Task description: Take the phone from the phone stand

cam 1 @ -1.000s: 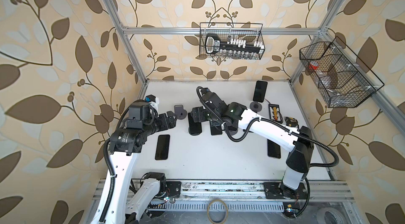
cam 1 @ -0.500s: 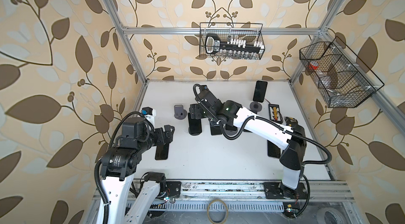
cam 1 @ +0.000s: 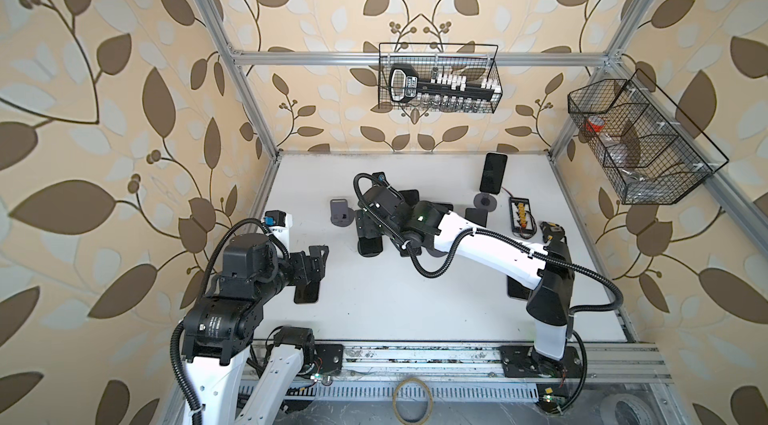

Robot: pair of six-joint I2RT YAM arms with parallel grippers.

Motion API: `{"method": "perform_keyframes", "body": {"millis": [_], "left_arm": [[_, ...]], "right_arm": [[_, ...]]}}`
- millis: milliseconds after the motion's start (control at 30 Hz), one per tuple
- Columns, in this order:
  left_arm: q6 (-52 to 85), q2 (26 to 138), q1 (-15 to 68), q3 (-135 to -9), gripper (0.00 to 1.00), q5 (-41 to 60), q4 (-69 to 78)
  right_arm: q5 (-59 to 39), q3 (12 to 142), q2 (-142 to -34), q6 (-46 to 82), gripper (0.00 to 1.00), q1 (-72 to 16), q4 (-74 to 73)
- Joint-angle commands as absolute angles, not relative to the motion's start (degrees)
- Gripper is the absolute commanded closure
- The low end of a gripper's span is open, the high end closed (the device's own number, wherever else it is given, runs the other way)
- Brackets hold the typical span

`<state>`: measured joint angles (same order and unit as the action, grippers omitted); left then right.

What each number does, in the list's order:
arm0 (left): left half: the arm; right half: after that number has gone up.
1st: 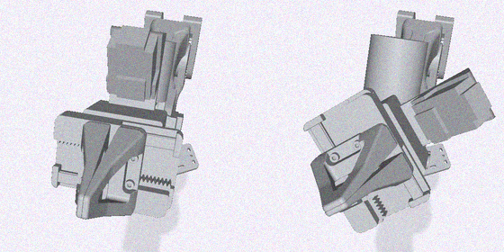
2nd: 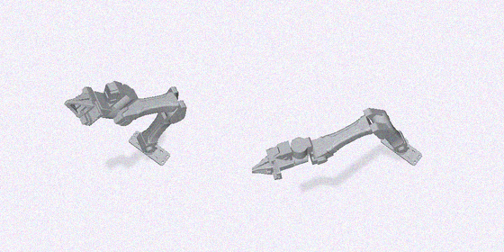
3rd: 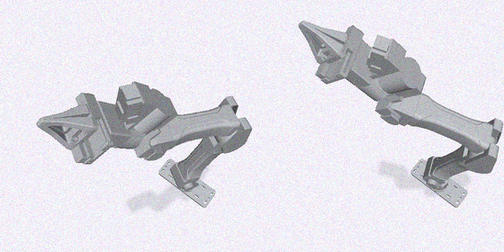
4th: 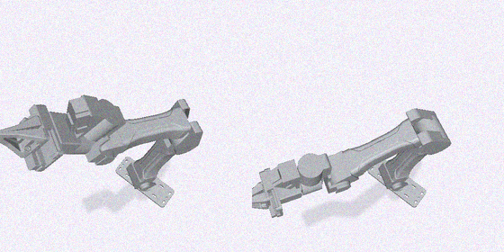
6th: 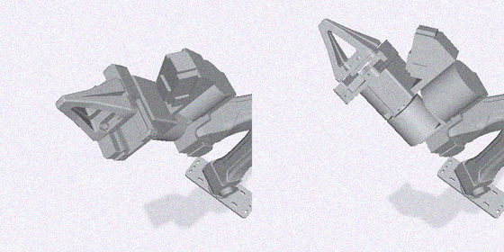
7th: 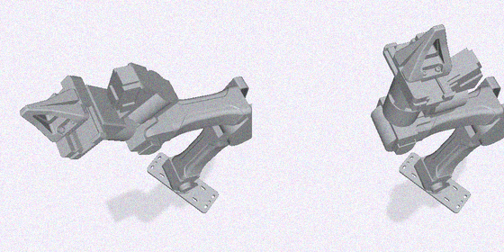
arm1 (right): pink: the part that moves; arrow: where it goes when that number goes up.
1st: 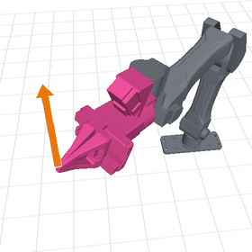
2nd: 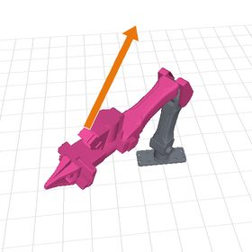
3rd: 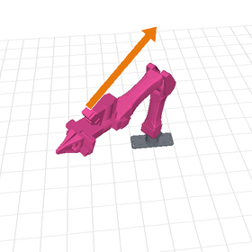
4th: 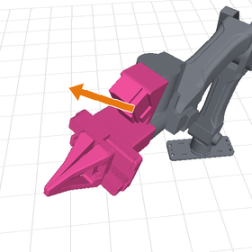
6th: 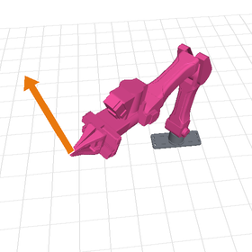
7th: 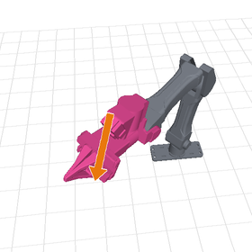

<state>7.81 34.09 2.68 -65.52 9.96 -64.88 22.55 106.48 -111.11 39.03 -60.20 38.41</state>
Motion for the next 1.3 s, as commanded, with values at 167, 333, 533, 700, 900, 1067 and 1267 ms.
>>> {"method": "perform_keyframes", "body": {"millis": [167,333,533,700,900,1067,1267], "left_arm": [[3.7,32.8,2.9,-64.7,0.01,9.6,-62.6],[-0.3,31.1,3.3,-62.8,0.01,10.2,-60.0],[-3.1,30.3,3.4,-61.3,0.01,11.7,-58.7],[-2.6,29.6,4.4,-59.8,0.01,12.5,-57.1],[-2.1,28.9,4.7,-59.2,0.01,13.3,-56.6],[-1.6,29.6,5.1,-59.1,0.01,13.1,-56.4],[-1.5,29.4,5.0,-59.1,0.01,12.7,-56.4]], "right_arm": [[24.9,112.3,-116.7,41.8,0.12,-61.7,42.7],[26.2,116.0,-119.5,38.5,0.09,-61.5,43.7],[23.7,123.7,-123.6,43.6,0.09,-60.0,48.5],[26.4,123.1,-124.8,43.0,0.1,-59.6,49.0],[25.7,122.1,-125.1,43.8,0.08,-58.2,50.1],[23.6,123.0,-126.7,43.1,0.06,-57.8,50.1],[23.7,123.4,-128.0,43.4,0.05,-57.6,50.1]]}}
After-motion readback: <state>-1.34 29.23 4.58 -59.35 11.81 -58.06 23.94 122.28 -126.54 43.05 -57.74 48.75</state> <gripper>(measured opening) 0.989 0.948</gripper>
